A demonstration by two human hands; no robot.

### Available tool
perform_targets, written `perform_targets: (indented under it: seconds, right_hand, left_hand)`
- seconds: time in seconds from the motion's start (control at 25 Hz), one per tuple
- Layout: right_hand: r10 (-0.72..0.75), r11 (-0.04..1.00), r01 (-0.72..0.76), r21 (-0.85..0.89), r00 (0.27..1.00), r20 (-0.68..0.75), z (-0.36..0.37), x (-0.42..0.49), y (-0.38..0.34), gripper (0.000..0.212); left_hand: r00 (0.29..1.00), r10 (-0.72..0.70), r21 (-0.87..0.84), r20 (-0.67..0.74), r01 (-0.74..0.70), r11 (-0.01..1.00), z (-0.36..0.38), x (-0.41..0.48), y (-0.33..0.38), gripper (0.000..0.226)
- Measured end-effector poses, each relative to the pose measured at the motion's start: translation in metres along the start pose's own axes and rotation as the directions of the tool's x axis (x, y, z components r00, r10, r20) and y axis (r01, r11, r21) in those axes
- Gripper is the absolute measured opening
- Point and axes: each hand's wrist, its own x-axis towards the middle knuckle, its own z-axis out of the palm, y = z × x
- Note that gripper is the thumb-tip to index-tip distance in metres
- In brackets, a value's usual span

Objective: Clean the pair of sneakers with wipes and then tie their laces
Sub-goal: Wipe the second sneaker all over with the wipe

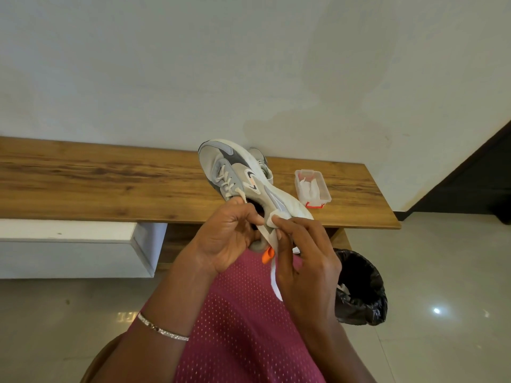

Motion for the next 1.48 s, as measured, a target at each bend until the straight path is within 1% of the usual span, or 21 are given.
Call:
perform_targets:
  seconds: [0.08,0.16,0.28,0.32,0.48,0.6,0.72,0.76,0.88,0.92,0.96,1.08,1.16,1.24,1.28,1.36,1.4,1.44,1.48]
  right_hand:
    - [-0.04,0.999,0.04,-0.019,0.999,0.002,-0.001,0.0,-0.001,0.021]
    - [-0.063,0.998,0.063,-0.002,0.998,0.031,-0.003,-0.001,-0.002,0.02]
    - [-0.079,0.996,0.076,0.035,0.994,0.078,-0.007,-0.004,-0.004,0.018]
    - [-0.082,0.996,0.079,0.039,0.993,0.081,-0.007,-0.002,-0.003,0.019]
    - [-0.111,0.993,0.113,-0.021,0.991,0.068,-0.003,0.019,-0.004,0.023]
    - [-0.13,0.985,0.143,-0.099,0.984,0.125,0.0,0.028,-0.005,0.029]
    - [-0.112,0.986,0.129,-0.109,0.982,0.153,-0.001,0.015,-0.003,0.026]
    - [-0.109,0.988,0.123,-0.091,0.983,0.145,-0.002,0.009,-0.003,0.027]
    - [-0.099,0.993,0.107,-0.058,0.987,0.129,-0.004,0.0,-0.001,0.03]
    - [-0.097,0.993,0.105,-0.061,0.988,0.124,-0.003,0.003,-0.001,0.029]
    - [-0.098,0.992,0.107,-0.067,0.988,0.121,-0.002,0.008,-0.001,0.029]
    - [-0.119,0.984,0.136,-0.117,0.983,0.141,0.003,0.028,-0.002,0.028]
    - [-0.114,0.979,0.139,-0.15,0.98,0.165,0.007,0.032,-0.002,0.024]
    - [-0.099,0.982,0.126,-0.143,0.979,0.18,0.009,0.026,-0.002,0.024]
    - [-0.094,0.985,0.118,-0.123,0.979,0.18,0.008,0.02,-0.003,0.025]
    - [-0.087,0.993,0.099,-0.068,0.982,0.167,0.006,0.008,-0.004,0.032]
    - [-0.08,0.995,0.088,-0.048,0.985,0.153,0.005,0.004,-0.004,0.035]
    - [-0.068,0.996,0.074,-0.042,0.989,0.13,0.004,0.002,-0.005,0.035]
    - [-0.052,0.997,0.058,-0.057,0.994,0.101,0.004,0.002,-0.005,0.031]
  left_hand:
    - [0.998,0.013,-0.083,0.058,-0.008,0.997,0.0,0.0,0.001,0.034]
    - [0.996,0.026,-0.155,0.086,-0.012,0.988,-0.004,0.0,0.002,0.036]
    - [0.997,0.017,-0.178,0.081,-0.002,0.984,-0.009,0.003,0.003,0.056]
    - [0.997,0.018,-0.184,0.076,-0.004,0.983,-0.01,0.004,0.003,0.057]
    - [0.994,0.01,-0.209,0.112,0.014,0.978,-0.005,0.003,-0.001,0.043]
    - [0.993,0.01,-0.215,0.117,0.016,0.976,-0.005,0.002,-0.001,0.033]
    - [0.995,0.026,-0.199,0.095,-0.007,0.98,-0.007,0.002,0.004,0.033]
    - [0.996,0.037,-0.202,0.076,-0.021,0.979,-0.01,0.003,0.004,0.037]
    - [0.997,0.047,-0.181,0.053,-0.037,0.983,-0.016,0.006,0.005,0.06]
    - [0.998,0.04,-0.163,0.054,-0.031,0.986,-0.015,0.007,0.005,0.063]
    - [0.998,0.028,-0.153,0.055,-0.019,0.988,-0.013,0.007,0.005,0.061]
    - [0.998,-0.005,-0.174,0.066,0.016,0.985,-0.009,0.005,0.001,0.04]
    - [0.997,-0.001,-0.177,0.078,0.015,0.984,-0.008,0.002,0.0,0.031]
    - [0.999,0.002,-0.158,0.036,0.004,0.987,-0.011,0.002,0.001,0.026]
    - [1.0,-0.001,-0.141,0.013,0.002,0.99,-0.012,0.002,0.002,0.03]
    - [1.0,-0.005,-0.118,-0.018,0.003,0.993,-0.016,0.004,0.002,0.051]
    - [0.999,-0.006,-0.119,-0.039,0.001,0.993,-0.016,0.005,0.002,0.054]
    - [0.998,-0.002,-0.122,-0.063,-0.006,0.993,-0.014,0.005,0.002,0.05]
    - [0.997,0.002,-0.118,-0.083,-0.012,0.993,-0.013,0.006,0.0,0.045]
